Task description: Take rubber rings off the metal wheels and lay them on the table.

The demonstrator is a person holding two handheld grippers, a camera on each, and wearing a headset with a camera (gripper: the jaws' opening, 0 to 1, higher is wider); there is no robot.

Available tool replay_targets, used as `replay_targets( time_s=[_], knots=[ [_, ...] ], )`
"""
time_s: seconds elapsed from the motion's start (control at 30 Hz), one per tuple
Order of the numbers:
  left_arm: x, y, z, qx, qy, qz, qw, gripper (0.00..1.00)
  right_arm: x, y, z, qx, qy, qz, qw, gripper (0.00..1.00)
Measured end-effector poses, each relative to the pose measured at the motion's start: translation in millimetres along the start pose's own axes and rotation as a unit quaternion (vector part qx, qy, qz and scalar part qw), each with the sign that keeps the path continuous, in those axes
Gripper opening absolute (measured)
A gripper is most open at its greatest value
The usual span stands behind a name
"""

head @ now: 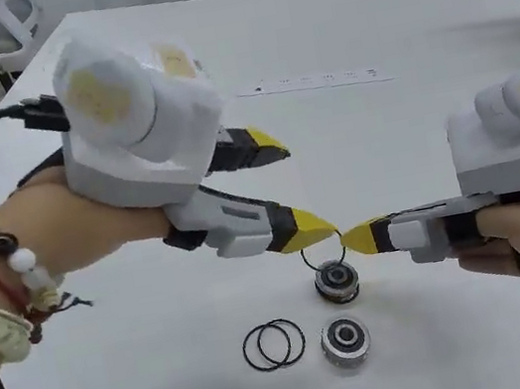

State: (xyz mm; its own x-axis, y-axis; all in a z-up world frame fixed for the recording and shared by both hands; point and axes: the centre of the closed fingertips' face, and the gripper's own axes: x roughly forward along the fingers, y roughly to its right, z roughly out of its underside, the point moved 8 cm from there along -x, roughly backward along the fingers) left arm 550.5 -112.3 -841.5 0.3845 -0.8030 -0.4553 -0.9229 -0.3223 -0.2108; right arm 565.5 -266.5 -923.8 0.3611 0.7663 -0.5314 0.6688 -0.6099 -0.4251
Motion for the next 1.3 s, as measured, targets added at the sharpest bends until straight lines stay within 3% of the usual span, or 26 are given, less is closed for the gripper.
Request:
replay_targets(
  time_s=[0.2,0.4,0.53,0.63,0.9,1.13,1.3],
  knots=[
    [-31.9,3.2,8.1,0.017,-0.026,-0.021,0.9993,0.62,1.5,-8.4,-3.3,-0.005,0.005,-0.016,0.9998,0.0],
    [-59.8,10.1,20.6,0.0,-0.031,-0.047,0.9984,0.64,5.0,-17.3,-1.4,-0.009,-0.004,-0.033,0.9994,0.0],
    [-75.1,18.6,34.3,-0.009,-0.032,-0.062,0.9975,0.67,7.1,-21.8,0.4,-0.012,-0.011,-0.043,0.999,0.0],
    [-86.4,22.5,52.2,-0.037,-0.058,-0.081,0.9943,0.67,9.5,-25.2,2.2,-0.011,-0.017,-0.051,0.9985,0.0],
    [-97.2,42.1,74.0,-0.075,-0.062,-0.089,0.9912,0.7,16.2,-32.5,11.6,-0.024,-0.052,-0.069,0.996,0.0],
    [-97.4,61.8,98.9,-0.122,-0.072,-0.092,0.9856,0.7,21.6,-38.2,20.8,-0.037,-0.081,-0.084,0.9925,0.0],
    [-95.6,72.0,108.2,-0.144,-0.076,-0.092,0.9823,0.71,24.9,-44.6,27.2,-0.056,-0.103,-0.091,0.9889,0.0]
  ],
)
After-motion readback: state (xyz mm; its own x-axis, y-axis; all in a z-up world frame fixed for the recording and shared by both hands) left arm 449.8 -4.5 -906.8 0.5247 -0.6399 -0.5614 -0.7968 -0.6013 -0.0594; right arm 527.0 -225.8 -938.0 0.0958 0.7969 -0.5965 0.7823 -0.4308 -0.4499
